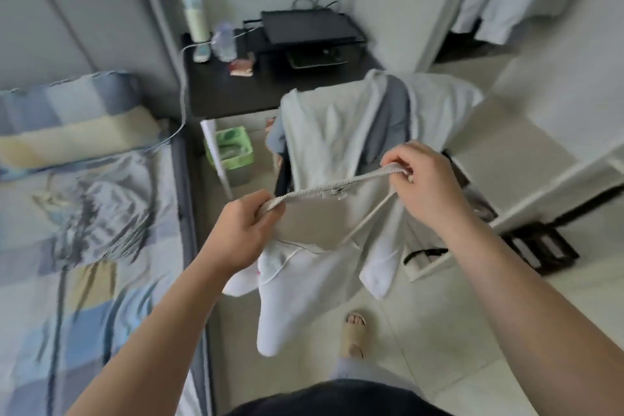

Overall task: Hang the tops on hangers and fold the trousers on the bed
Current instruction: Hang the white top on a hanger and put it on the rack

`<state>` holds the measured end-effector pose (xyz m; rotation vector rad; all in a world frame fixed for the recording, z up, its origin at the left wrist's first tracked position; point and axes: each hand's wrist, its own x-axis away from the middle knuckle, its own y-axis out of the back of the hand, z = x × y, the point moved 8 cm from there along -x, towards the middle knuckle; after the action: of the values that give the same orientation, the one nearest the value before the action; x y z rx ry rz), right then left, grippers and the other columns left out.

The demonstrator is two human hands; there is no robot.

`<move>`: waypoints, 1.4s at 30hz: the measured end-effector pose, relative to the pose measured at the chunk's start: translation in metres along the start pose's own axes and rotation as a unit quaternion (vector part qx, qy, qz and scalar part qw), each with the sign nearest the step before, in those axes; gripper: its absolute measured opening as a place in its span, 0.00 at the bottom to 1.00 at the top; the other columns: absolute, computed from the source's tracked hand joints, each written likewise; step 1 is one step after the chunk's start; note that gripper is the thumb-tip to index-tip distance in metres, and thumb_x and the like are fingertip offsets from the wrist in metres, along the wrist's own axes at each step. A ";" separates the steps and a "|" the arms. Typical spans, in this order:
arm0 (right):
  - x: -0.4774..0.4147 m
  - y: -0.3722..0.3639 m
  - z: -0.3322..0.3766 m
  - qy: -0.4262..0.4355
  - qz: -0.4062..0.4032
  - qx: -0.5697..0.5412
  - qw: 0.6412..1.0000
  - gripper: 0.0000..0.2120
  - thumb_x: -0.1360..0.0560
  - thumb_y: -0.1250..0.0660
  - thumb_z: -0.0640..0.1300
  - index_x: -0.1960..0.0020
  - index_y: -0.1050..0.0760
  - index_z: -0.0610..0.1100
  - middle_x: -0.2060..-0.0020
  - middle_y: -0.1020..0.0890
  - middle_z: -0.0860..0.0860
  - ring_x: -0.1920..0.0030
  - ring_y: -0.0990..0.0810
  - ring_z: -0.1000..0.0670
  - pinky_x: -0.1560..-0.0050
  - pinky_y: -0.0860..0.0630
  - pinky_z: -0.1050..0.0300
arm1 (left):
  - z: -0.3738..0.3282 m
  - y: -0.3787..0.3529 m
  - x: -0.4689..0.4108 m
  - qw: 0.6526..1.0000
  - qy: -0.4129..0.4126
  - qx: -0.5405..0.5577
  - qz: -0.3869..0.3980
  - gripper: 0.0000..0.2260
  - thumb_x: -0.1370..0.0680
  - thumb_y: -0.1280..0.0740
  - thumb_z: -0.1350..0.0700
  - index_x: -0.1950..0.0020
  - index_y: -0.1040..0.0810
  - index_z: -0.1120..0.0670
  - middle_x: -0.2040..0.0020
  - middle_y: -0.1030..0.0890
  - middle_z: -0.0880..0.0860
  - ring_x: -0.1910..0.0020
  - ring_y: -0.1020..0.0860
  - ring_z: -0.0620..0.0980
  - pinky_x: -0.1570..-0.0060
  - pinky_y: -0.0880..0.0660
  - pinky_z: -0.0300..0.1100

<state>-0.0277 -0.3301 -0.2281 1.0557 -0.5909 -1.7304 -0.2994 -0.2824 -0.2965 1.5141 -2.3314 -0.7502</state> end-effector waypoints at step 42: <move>-0.411 0.726 -0.176 -0.289 -0.362 0.525 0.714 0.11 0.26 0.37 0.38 0.47 0.21 0.46 0.46 0.20 0.45 0.42 0.22 0.41 0.45 0.26 0.52 | -0.877 -0.164 -0.594 0.840 -0.527 0.127 0.001 0.18 0.16 0.40 0.49 0.65 0.33 0.55 0.66 0.26 0.54 0.56 0.23 0.61 0.62 0.36 0.46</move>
<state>0.5358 -0.2272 0.4029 1.6408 -1.9354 -2.4900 0.4980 -0.0428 0.3783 1.3466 -3.2895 -1.6505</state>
